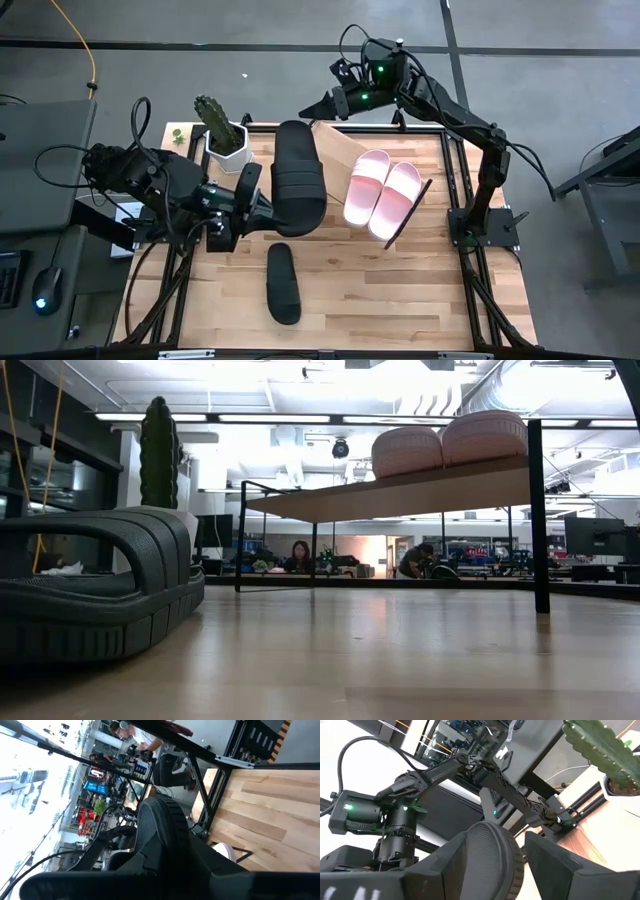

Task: Pick and place slides into the shelf
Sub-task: Put the right black slipper on the shelf

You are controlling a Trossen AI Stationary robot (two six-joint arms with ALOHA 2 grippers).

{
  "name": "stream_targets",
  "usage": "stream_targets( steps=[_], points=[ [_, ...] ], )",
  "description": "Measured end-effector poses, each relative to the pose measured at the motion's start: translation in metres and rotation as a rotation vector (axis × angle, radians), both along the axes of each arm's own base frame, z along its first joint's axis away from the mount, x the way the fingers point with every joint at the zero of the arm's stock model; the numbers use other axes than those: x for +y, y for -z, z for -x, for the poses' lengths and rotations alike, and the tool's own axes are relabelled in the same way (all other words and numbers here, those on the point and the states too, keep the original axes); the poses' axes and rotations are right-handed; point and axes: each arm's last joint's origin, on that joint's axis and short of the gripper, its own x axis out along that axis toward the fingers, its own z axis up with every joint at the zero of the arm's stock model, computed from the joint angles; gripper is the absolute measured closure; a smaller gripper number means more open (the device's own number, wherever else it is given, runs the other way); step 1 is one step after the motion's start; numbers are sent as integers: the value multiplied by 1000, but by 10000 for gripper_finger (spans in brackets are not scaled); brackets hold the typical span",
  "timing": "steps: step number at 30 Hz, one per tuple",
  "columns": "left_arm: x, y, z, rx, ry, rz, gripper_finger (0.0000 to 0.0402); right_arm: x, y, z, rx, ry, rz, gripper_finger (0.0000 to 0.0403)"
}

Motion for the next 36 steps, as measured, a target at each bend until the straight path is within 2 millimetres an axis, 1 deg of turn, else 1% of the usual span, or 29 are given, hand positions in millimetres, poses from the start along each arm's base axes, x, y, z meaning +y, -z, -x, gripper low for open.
stream_targets(
  steps=[4,10,16,20,22,27,36],
  points=[
    [0,0,0,0,1,-1,364,0,1,0,14,0,0,214],
    [0,0,0,-1,1,-2,364,0,9,2,89,-2,-15,209],
    [0,0,0,-1,2,-2,364,0,7,1,80,23,-61,189],
    [0,0,0,-2,1,-2,364,0,5,1,66,30,-80,187],
    [0,0,0,-3,-10,-5,364,2,5,0,67,22,-78,187],
    [0,0,0,-5,-11,-5,364,15,6,-4,72,-15,-67,186],
    [0,0,0,-4,-8,-6,364,24,6,-7,75,-30,-74,187]
  ],
)
